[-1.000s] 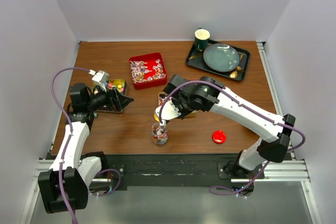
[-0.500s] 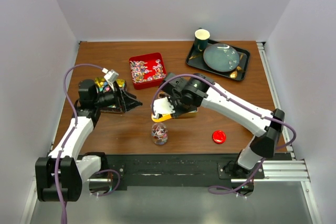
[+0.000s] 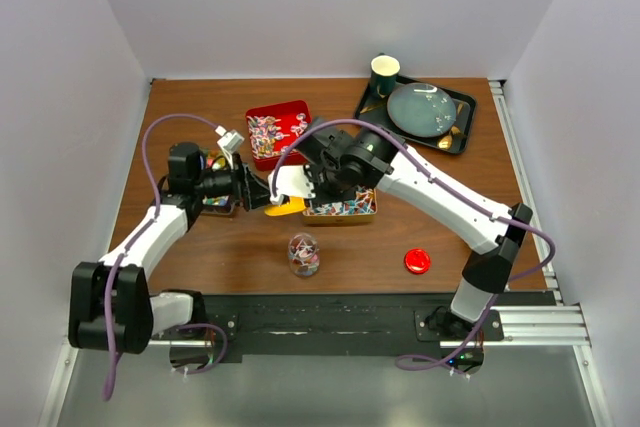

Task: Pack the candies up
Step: Scoop the fake candies from the storage box.

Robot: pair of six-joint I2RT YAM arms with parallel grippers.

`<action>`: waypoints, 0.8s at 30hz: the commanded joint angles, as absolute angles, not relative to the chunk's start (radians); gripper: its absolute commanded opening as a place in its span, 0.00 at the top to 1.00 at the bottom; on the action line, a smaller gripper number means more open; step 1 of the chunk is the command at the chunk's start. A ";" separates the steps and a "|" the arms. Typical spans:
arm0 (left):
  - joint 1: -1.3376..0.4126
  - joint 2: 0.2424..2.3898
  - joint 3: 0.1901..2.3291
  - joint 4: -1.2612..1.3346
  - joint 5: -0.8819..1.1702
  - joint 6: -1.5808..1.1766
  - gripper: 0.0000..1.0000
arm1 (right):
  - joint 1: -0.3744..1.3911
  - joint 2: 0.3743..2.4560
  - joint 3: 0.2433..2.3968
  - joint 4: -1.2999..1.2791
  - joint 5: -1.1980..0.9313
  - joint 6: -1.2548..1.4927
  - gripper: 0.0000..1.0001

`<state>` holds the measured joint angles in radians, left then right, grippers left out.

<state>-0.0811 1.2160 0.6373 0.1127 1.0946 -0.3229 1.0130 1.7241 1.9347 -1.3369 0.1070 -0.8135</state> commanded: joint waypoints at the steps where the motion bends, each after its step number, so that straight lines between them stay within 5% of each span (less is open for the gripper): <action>1: -0.098 1.264 0.693 0.160 1.094 -0.291 0.13 | 1.003 1.710 2.032 -1.304 0.003 -0.772 1.00; 11: -0.101 1.353 0.729 0.192 0.971 -0.244 0.09 | 0.847 1.703 2.011 -1.359 -0.060 -0.811 1.00; 24: -0.169 1.232 0.410 0.367 0.581 -0.334 0.08 | 0.628 1.744 1.921 -1.518 0.063 -1.120 1.00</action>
